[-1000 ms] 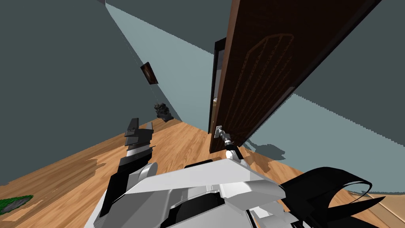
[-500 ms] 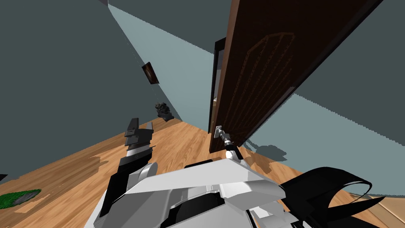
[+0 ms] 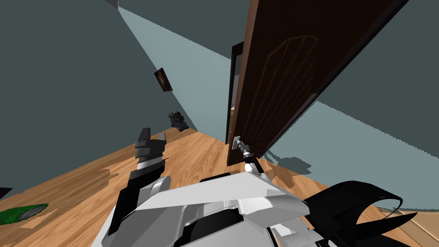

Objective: Pull the door open

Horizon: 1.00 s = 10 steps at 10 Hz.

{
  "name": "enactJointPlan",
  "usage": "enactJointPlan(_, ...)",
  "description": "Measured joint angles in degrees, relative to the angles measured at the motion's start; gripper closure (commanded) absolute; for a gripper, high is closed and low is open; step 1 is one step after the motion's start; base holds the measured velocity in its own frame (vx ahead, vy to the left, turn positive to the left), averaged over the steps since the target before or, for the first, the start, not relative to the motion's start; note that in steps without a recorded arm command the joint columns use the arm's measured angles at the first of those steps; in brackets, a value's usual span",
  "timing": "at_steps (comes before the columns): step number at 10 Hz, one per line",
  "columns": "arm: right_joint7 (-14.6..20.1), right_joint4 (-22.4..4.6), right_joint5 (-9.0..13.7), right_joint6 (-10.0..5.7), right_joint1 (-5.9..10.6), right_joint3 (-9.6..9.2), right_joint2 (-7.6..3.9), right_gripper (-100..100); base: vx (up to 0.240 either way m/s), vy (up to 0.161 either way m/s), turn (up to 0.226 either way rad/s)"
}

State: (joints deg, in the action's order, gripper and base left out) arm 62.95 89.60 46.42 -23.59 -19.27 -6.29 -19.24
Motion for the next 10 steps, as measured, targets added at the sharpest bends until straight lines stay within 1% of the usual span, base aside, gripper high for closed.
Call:
enactJointPlan(1,0.01,-0.23,-0.11,-0.33,0.08,-0.13,0.07,-100,-0.004,-0.003,0.017)
enactJointPlan(2,0.25,-0.63,-0.09,-0.53,0.33,-0.22,-0.17,-100,-0.009,-0.013,0.003)
enactJointPlan(3,0.58,-0.46,-0.1,-0.72,0.0,-0.38,-0.52,-100,0.001,-0.034,-0.041)
enactJointPlan(4,0.66,-0.62,-0.03,-0.8,-0.15,-0.09,-0.68,-100,0.073,0.03,-0.087)
enactJointPlan(5,0.85,-0.58,0.59,-0.34,-0.54,0.58,-0.82,-100,0.045,0.008,-0.08)
enactJointPlan(6,0.91,-0.8,0.77,-0.25,-0.75,1.05,-0.98,100,-0.009,-0.021,0.042)
enactJointPlan(10,0.85,-0.77,0.67,-0.37,-0.59,0.91,-0.95,100,-0.006,-0.004,0.004)
